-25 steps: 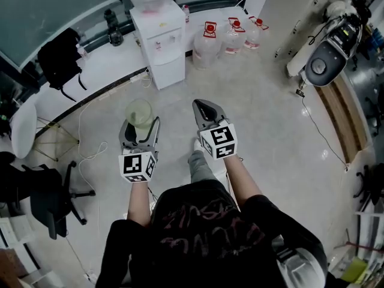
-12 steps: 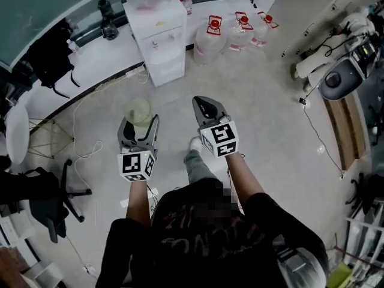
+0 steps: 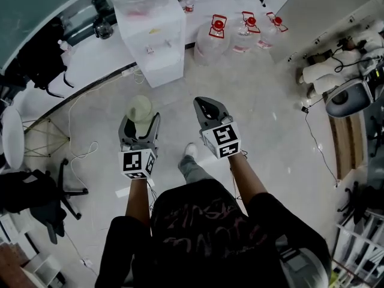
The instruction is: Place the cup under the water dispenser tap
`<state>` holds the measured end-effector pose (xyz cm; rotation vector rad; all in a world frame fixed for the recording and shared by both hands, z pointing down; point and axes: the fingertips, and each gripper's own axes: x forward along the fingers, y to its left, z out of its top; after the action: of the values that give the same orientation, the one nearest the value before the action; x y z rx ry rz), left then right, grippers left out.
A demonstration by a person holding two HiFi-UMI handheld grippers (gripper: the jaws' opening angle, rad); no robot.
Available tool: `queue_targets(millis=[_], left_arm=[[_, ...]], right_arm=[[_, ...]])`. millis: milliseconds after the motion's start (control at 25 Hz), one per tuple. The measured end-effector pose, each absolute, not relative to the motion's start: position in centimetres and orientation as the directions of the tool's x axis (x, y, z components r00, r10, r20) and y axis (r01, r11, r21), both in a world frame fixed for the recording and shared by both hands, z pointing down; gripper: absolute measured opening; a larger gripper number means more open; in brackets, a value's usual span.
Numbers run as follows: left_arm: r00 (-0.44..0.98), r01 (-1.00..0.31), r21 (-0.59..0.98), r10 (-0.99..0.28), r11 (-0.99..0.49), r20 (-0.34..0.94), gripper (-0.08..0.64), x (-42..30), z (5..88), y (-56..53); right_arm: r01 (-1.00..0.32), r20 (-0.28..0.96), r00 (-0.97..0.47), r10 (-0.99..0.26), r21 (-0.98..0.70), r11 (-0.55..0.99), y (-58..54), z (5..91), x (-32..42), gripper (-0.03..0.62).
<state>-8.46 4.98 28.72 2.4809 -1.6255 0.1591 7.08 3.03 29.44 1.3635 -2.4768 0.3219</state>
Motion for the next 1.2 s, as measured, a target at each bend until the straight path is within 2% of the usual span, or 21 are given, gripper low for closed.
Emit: queue_targets(millis=[800,1200], left_arm=[[0.37,-0.928,0.079,-0.884,-0.363,0.286,0.344,-6.0,34.1,-2.1],[0.372,-0.928,0.084,-0.886,-0.363,0.276,0.344,-6.4,38.1,-6.1]], right_arm=[[-0.837,0.399,-0.53,-0.748,-0.102,0.538,-3.9,34.6,10.0,0.014],[-0.842,0.396,-0.524,-0.754,-0.109,0.528,-7.6,38.1,9.7,0.015]])
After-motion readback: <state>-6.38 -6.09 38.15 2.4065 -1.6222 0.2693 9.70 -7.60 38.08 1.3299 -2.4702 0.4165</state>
